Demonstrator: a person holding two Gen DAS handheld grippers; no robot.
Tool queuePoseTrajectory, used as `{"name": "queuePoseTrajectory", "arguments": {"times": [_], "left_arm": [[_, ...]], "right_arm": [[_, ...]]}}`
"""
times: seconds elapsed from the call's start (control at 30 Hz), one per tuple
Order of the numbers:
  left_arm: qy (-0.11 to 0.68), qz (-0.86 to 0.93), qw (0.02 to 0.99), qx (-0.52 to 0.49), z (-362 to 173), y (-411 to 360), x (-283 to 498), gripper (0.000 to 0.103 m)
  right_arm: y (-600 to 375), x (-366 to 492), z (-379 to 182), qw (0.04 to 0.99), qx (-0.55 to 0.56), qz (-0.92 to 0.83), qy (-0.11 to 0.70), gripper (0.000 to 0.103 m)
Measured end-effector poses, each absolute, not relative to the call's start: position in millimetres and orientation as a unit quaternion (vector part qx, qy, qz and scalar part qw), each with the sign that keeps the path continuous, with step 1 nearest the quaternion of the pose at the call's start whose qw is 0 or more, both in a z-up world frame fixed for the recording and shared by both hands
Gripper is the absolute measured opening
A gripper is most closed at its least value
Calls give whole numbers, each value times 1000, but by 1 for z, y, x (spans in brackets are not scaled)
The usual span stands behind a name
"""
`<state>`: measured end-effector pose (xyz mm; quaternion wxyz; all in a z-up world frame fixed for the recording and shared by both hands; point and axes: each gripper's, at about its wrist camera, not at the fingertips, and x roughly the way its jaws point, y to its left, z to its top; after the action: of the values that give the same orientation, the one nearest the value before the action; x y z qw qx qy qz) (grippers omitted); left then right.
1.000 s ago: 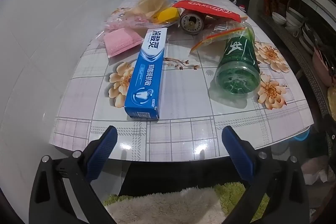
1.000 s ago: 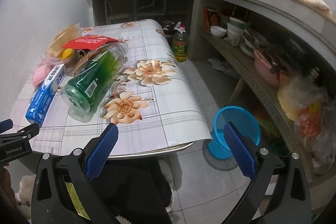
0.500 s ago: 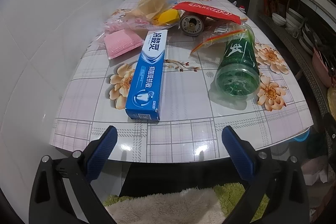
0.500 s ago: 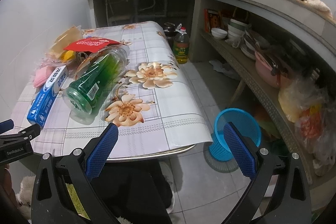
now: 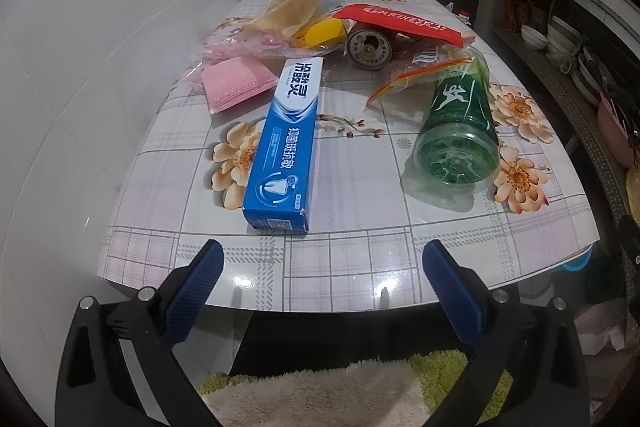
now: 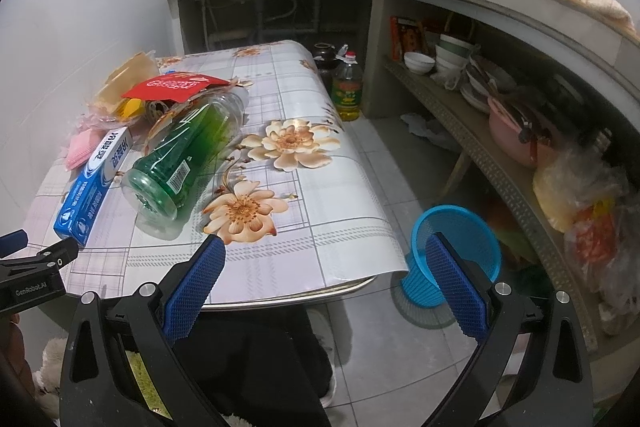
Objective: Collect trash
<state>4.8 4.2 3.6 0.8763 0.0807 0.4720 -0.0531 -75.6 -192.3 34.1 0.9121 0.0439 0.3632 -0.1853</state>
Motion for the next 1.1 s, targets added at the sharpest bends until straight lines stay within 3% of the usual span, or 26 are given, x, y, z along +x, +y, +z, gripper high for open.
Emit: {"name": "queuePoseTrajectory", "arguments": {"times": [1.1], "left_arm": [[482, -49, 871, 85, -8, 1, 6, 98]], "right_arm": [[-198, -74, 32, 909, 52, -193, 366, 96]]}}
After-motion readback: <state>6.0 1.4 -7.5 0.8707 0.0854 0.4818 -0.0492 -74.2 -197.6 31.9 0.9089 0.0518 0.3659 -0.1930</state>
